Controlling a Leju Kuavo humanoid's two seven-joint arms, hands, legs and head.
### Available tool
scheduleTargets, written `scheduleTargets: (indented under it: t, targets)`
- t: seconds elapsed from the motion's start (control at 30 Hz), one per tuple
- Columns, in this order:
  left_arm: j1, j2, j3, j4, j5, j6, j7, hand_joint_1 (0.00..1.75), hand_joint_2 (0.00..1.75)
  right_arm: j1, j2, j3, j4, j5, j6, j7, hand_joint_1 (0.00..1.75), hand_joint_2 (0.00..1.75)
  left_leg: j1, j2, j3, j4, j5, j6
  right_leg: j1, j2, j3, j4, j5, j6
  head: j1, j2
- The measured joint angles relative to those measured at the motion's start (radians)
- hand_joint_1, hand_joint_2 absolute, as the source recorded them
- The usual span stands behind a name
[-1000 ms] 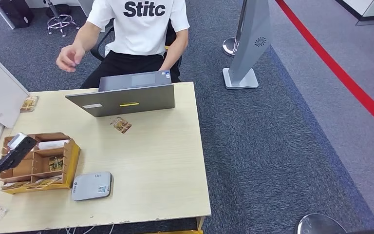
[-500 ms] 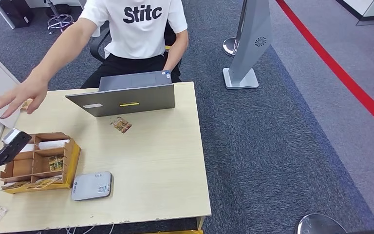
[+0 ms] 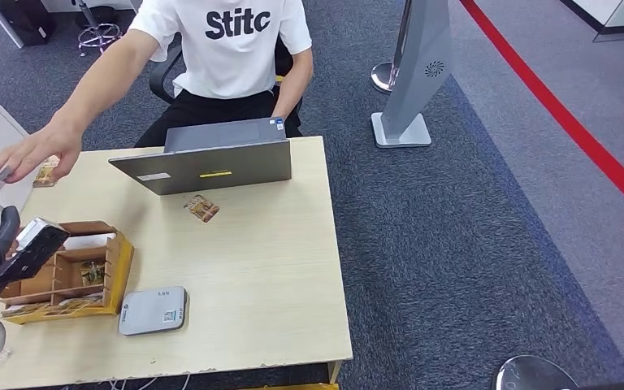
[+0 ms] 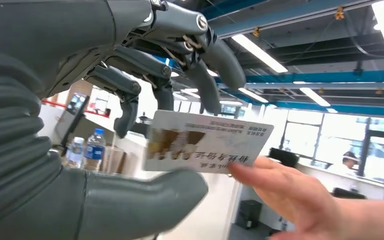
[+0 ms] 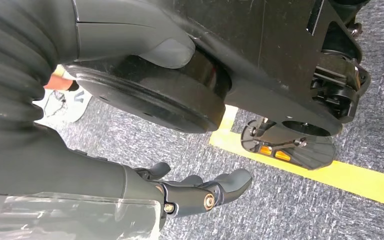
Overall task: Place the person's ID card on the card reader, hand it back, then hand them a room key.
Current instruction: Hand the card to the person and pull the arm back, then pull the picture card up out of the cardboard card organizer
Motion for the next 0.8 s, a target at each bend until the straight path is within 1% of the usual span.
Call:
scheduleTargets:
  t: [0.13, 0.27, 0.33, 0.4, 0.47, 0.6, 0.67, 0.73, 0.8]
  targets:
    - [0.02, -0.014, -0.015, -0.047, 0.013, -0.003, -0.012, 0.0, 1.75, 0.0, 0.0, 0.0, 0.0, -0.001, -0.003, 0.0, 0.0, 1.75, 0.0, 0.0, 0.0, 0.0, 0.0, 0.0, 0.0, 0.0, 0.0, 0.0, 0.0, 0.0, 0.0, 0.0]
    - [0.053, -0.031, -0.031, -0.112, 0.042, -0.008, -0.045, 0.0, 1.75, 0.001, 0.0, 0.0, 0.0, -0.004, -0.005, -0.002, 0.0, 1.75, 0.0, 0.0, 0.0, 0.0, 0.0, 0.0, 0.0, 0.0, 0.0, 0.0, 0.0, 0.0, 0.0, 0.0]
    - [0.078, -0.034, -0.047, -0.153, 0.05, -0.044, -0.056, 0.0, 1.75, 0.001, 0.0, 0.0, 0.0, -0.011, -0.005, -0.003, 0.0, 1.75, 0.0, 0.0, 0.0, 0.0, 0.0, 0.0, 0.0, 0.0, 0.0, 0.0, 0.0, 0.0, 0.0, 0.0]
    - [0.109, -0.025, -0.072, -0.193, 0.047, -0.12, -0.062, 0.0, 1.75, 0.002, 0.0, 0.0, 0.0, -0.017, -0.004, -0.005, 0.0, 1.75, 0.0, 0.0, 0.0, 0.0, 0.0, 0.0, 0.0, 0.0, 0.0, 0.0, 0.0, 0.0, 0.0, 0.0]
    - [0.146, -0.003, -0.103, -0.227, 0.038, -0.197, -0.067, 0.0, 1.75, 0.003, 0.0, 0.0, 0.001, -0.022, -0.002, -0.007, 0.0, 1.75, 0.0, 0.001, 0.0, 0.0, -0.001, 0.0, 0.0, 0.0, 0.0, 0.0, 0.0, 0.0, 0.0, 0.0]
    - [0.196, 0.036, -0.143, -0.273, 0.022, -0.257, -0.07, 0.0, 1.75, 0.003, 0.0, -0.001, 0.001, -0.031, 0.004, -0.009, 0.0, 1.75, 0.0, 0.0, 0.0, 0.0, -0.001, 0.0, 0.0, 0.0, -0.001, 0.0, 0.0, 0.0, 0.0, 0.0]
    - [0.215, 0.066, -0.162, -0.287, -0.005, -0.313, -0.059, 0.0, 1.75, 0.004, 0.0, -0.001, 0.002, -0.033, 0.01, -0.011, 0.0, 1.75, 0.001, 0.001, 0.0, 0.0, -0.001, 0.0, 0.0, 0.0, 0.0, 0.0, 0.0, 0.0, 0.0, 0.0]
    - [0.251, 0.126, -0.179, -0.301, -0.037, -0.388, -0.033, 0.0, 1.75, 0.006, -0.004, -0.003, 0.002, -0.034, 0.024, -0.015, 0.0, 1.75, 0.001, 0.003, 0.0, -0.001, -0.001, -0.001, 0.0, 0.003, -0.001, 0.0, 0.0, 0.0, 0.0, 0.0]
    - [0.301, 0.205, -0.187, -0.309, -0.049, -0.45, -0.004, 0.0, 1.75, 0.007, -0.009, -0.006, 0.003, -0.035, 0.041, -0.016, 0.0, 1.75, 0.001, 0.006, 0.0, -0.001, -0.002, -0.001, 0.001, 0.005, -0.001, 0.001, 0.0, 0.0, 0.0, 0.0]
